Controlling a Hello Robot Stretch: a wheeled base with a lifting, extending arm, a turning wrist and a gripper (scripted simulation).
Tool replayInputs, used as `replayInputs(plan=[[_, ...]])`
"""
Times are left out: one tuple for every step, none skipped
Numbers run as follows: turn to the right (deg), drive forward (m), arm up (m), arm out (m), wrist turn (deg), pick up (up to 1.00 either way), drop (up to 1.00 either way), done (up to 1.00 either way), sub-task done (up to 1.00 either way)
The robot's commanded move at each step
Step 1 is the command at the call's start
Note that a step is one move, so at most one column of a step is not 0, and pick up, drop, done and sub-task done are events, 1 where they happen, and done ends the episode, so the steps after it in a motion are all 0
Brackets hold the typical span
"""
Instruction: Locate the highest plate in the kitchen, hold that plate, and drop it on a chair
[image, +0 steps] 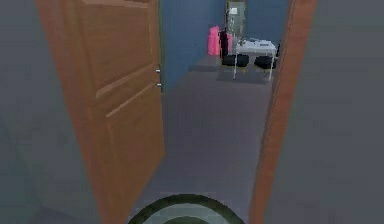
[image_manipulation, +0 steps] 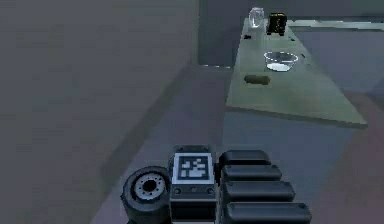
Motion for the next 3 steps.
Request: replayInputs(plan=[[0.0,1.00,0.00,0.00,0.0,0.00,0.00,0.00,0.00],[0.0,0.10,0.00,0.00,0.0,0.00,0.00,0.00,0.00],[3.0,0.00,0.00,0.00,0.0,0.00,0.00,0.00,0.00]])
